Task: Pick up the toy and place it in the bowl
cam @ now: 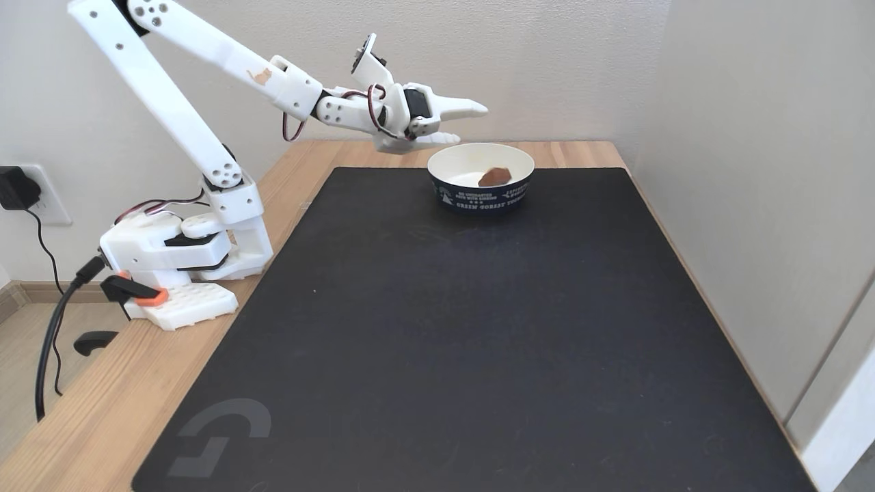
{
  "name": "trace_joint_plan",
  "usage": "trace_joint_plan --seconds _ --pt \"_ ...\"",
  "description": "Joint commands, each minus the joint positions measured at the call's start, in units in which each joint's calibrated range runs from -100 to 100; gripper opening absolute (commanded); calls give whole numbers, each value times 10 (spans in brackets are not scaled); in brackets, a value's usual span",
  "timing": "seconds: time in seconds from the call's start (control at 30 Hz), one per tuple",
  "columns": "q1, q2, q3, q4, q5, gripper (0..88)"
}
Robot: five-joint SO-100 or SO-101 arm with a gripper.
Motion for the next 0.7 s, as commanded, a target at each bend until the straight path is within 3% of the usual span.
trace_joint_plan --seconds 0.0,0.1,0.17,0.2,0.27,0.33,0.5,0.63,0.67 --pt "-6 -21 0 5 -3 262" --pt "5 -31 -9 3 -3 219" --pt "34 -51 -6 5 -2 149" --pt "67 -95 13 14 2 65" --pt "103 -155 46 43 3 14" --pt "145 -227 91 83 4 27" --pt "288 -467 259 186 62 26" --pt "369 -640 343 314 101 26" --pt "390 -687 341 386 132 26"
